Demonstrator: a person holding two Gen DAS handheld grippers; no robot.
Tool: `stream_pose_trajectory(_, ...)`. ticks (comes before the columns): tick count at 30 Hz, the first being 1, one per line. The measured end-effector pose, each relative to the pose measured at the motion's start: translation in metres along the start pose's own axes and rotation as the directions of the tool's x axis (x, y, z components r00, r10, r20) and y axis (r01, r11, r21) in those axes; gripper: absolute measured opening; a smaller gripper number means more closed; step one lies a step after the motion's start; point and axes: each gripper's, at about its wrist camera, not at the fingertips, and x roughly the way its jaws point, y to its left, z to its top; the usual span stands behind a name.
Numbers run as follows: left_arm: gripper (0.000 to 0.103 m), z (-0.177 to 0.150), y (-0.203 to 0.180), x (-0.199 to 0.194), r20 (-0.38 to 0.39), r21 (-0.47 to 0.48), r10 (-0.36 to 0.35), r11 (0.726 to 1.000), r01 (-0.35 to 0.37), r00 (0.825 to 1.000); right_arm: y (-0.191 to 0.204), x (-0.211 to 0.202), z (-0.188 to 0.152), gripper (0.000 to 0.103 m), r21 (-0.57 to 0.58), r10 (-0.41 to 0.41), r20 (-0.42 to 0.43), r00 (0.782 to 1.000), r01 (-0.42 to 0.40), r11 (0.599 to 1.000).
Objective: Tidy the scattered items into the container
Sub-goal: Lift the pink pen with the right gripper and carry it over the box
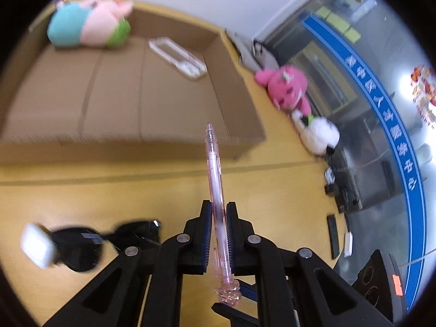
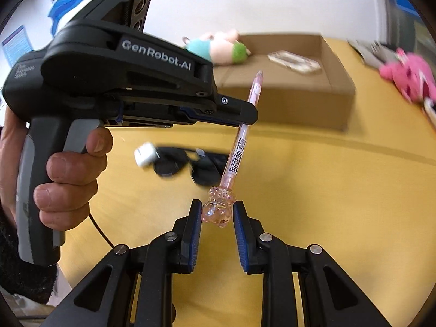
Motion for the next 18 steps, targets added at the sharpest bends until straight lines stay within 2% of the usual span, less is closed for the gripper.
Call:
stream_pose_trajectory(2,0.009,0.015,0.005,-0.018,0.033,0.004,0.007,1.0,-0.007,0.999,0.02,-0.001,0.021,0.025,-0.039,0.012,0.024,1.0,-0.011,0.999)
stream_pose_trajectory(9,0.009,0.07,0.025,-0.075,0.127,0.033,0.082,0.996,-0.087,0.988,0.048,0.013,0.084,0.025,-0.127,0.085,0.062,0.994,-0.077,0.989)
stream_pose_trajectory(13,0.009,0.105,0.052,-0.102,0.153,0.009,0.103,0.994,-0.106,0.983,0.068,0.032,0.128,0.026,-0.154,0.141,0.074,0.987,-0.128,0.98)
stream_pose_trajectory(18,0.01,0.141,0.088,-0.116,0.163,-0.011,0.138,0.99,-0.138,0.977,0.082,0.061,0.171,0.026,-0.163,0.214,0.059,0.975,-0.202,0.966)
